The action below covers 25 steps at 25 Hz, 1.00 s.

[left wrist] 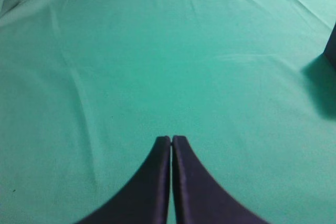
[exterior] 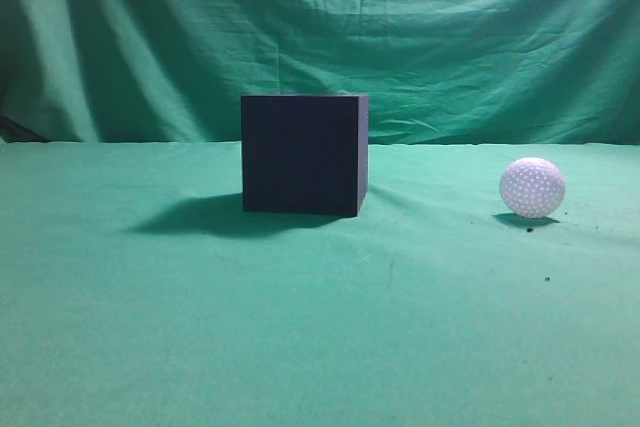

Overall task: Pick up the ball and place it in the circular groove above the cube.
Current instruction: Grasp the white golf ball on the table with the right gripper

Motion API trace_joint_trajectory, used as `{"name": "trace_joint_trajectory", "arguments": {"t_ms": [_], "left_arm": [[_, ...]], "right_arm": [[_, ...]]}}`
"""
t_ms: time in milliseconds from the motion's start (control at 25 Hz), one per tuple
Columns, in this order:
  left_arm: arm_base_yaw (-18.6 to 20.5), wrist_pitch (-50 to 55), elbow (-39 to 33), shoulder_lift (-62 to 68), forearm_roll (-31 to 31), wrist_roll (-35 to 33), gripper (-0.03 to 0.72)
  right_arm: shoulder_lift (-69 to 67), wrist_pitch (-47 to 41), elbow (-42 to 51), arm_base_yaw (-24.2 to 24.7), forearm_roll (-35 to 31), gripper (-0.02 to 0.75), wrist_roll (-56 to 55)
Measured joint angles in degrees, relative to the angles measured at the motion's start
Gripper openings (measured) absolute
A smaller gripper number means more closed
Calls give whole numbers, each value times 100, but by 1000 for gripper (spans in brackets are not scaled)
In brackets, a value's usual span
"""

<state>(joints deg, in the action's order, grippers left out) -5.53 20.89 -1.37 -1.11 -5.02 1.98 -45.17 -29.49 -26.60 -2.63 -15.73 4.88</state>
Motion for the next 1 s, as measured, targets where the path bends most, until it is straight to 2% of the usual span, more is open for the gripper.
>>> {"name": "trace_joint_trajectory", "arguments": {"t_ms": [120, 240, 440, 600, 640, 680, 920, 1000], "left_arm": [[0, 0, 0, 0, 0, 0, 0], [0, 0, 0, 0, 0, 0, 0], [0, 0, 0, 0, 0, 0, 0], [0, 0, 0, 0, 0, 0, 0], [0, 0, 0, 0, 0, 0, 0], [0, 0, 0, 0, 0, 0, 0], [0, 0, 0, 0, 0, 0, 0], [0, 0, 0, 0, 0, 0, 0]], "right_arm": [[-643, -555, -524, -52, -459, 0, 931], [-1242, -852, -944, -488, -510, 0, 1145], [-2244, -985, -1513, -1568, -50, 0, 1015], [-3134, -1180, -2090, -1971, 298, 0, 824], [-3332, -1257, -2223, -2012, 356, 50, 811], [-3567, -1335, -2378, -2022, 408, 50, 811], [-4685, -1510, -3088, -2043, 509, 413, 790], [-4965, -1467, -3244, -2043, 535, 502, 790]]}}
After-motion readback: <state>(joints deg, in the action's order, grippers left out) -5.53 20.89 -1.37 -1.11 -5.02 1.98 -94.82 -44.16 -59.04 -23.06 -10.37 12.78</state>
